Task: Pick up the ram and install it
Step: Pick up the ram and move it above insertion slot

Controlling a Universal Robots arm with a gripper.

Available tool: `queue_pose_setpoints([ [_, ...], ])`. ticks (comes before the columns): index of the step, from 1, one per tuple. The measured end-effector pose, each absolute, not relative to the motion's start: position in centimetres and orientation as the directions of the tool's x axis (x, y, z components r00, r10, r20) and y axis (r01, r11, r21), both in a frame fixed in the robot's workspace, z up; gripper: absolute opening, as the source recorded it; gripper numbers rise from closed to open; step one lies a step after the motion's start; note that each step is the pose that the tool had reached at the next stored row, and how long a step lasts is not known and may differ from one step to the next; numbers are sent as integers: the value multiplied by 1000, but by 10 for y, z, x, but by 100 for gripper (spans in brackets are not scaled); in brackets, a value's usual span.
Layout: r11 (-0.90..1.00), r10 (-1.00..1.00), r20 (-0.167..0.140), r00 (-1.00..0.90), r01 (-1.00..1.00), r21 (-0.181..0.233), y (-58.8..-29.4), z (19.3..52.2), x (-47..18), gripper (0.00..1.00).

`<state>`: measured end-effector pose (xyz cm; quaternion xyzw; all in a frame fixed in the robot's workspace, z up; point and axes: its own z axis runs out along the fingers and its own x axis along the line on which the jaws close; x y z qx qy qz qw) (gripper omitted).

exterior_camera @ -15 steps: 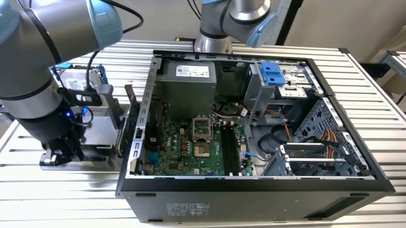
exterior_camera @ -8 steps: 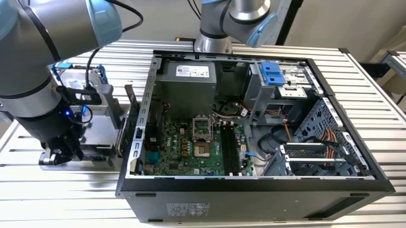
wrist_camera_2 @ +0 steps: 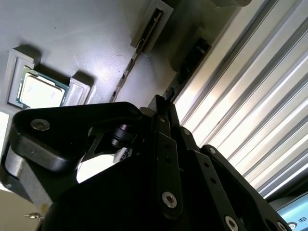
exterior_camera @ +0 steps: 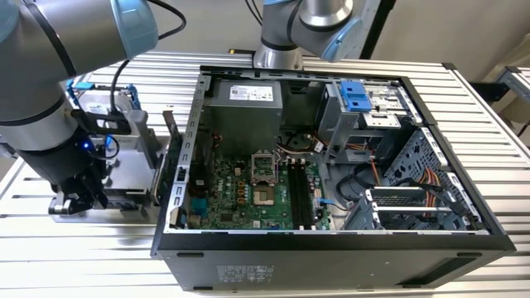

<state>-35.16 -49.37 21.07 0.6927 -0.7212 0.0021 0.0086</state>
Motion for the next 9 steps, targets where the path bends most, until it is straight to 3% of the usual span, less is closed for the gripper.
queue_pose_setpoints([
  [9,40,-999,15,-40,-999,9,-494,219,-352,0],
])
